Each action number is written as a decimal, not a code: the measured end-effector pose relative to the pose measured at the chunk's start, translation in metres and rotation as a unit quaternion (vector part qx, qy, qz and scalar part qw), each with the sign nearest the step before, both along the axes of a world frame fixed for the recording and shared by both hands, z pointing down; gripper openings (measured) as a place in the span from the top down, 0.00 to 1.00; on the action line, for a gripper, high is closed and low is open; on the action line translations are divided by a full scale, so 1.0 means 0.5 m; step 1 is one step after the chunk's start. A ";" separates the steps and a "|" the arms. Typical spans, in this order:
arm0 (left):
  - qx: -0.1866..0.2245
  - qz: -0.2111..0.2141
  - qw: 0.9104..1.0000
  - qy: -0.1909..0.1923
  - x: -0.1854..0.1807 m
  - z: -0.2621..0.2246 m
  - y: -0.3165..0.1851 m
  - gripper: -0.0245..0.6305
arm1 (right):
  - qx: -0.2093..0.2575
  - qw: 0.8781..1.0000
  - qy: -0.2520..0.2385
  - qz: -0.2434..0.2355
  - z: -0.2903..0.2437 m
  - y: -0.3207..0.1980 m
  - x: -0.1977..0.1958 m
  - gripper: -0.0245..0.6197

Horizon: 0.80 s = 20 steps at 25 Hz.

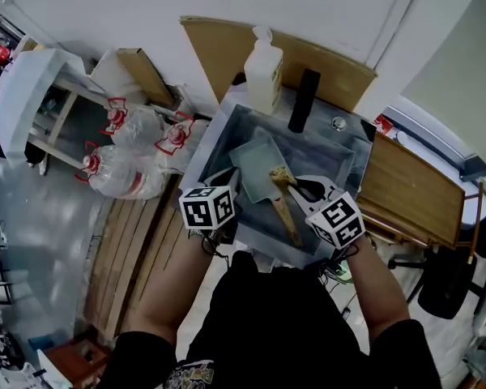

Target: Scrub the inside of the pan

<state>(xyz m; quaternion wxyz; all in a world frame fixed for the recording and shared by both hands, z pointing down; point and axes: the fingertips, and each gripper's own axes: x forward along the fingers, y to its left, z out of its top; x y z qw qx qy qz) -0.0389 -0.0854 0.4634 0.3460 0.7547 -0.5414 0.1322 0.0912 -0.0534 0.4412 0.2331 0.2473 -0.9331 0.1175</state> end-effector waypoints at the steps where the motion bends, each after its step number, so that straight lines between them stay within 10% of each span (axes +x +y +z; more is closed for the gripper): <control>1: 0.016 0.007 1.000 -0.008 0.006 -0.016 0.011 0.95 | -0.002 1.000 -0.013 0.005 -0.009 0.004 0.006 0.88; 20: 0.198 0.099 0.972 -0.083 0.074 -0.197 0.253 0.95 | 0.073 0.995 -0.056 0.048 -0.150 0.124 0.027 0.88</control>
